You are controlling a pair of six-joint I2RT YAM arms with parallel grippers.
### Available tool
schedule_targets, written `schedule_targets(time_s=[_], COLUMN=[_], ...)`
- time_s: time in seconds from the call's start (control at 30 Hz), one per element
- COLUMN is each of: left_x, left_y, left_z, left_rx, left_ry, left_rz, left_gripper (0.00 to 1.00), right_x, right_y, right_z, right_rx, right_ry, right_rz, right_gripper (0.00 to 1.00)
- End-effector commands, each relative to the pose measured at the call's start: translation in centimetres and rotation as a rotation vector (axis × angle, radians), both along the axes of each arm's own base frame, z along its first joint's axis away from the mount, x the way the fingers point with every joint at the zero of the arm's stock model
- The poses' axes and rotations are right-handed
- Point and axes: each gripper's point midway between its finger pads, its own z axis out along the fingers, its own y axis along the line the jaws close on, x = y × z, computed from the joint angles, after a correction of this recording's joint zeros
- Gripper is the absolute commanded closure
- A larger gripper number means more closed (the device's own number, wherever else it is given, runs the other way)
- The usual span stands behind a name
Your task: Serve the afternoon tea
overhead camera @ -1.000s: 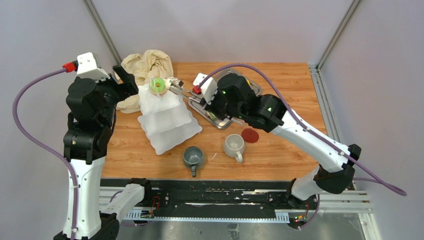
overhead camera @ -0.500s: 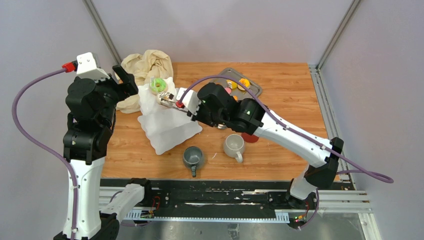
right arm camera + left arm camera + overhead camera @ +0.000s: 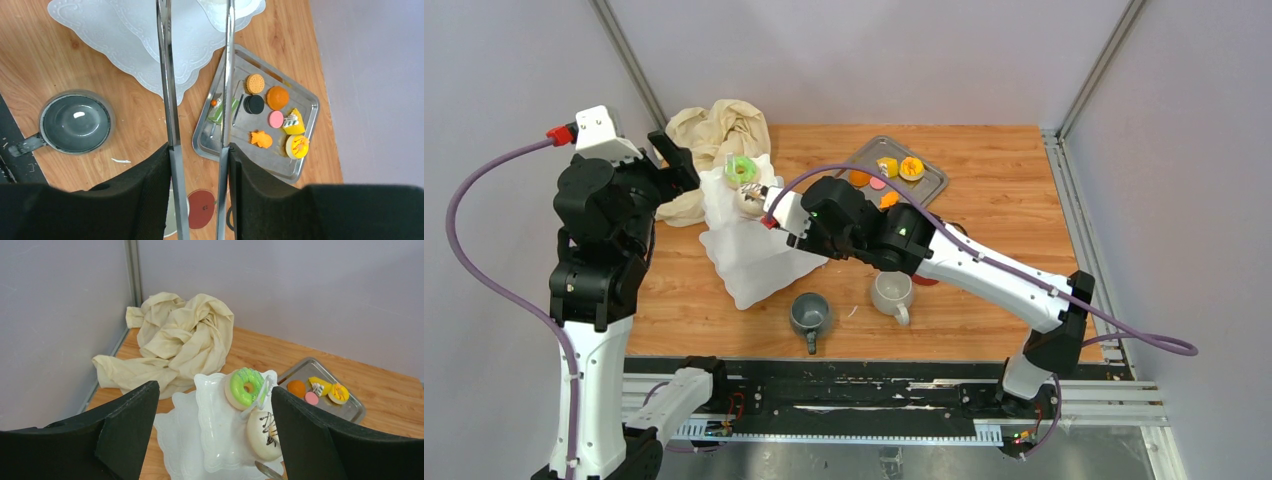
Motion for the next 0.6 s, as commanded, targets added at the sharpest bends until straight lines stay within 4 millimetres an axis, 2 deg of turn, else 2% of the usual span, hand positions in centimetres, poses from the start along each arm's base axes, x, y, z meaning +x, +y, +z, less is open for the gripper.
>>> schedule_targets(time_s=[0.0,0.33,0.57], left_x=[-0.5,-0.5,-0.2], left_y=[0.2,0.0,-0.1], left_z=[1.0,0.9,0.6], left_rx=[0.008,0.006,0.005], left_ry=[-0.034,-0.032,-0.024], left_rz=[0.007,0.000,-0.008], left_gripper=[0.13,0.13,0.13], right_x=[-0.2,-0.8,-2.0], right_y=[0.6,0.2,-0.6], right_z=[2.5,4.1,6.1], right_rx=[0.058,0.130,0.239], right_ry=[-0.046,-0.049,-0.018], right_rz=[0.006,0.012,0.033], right_gripper=[0.56,0.52,0.50])
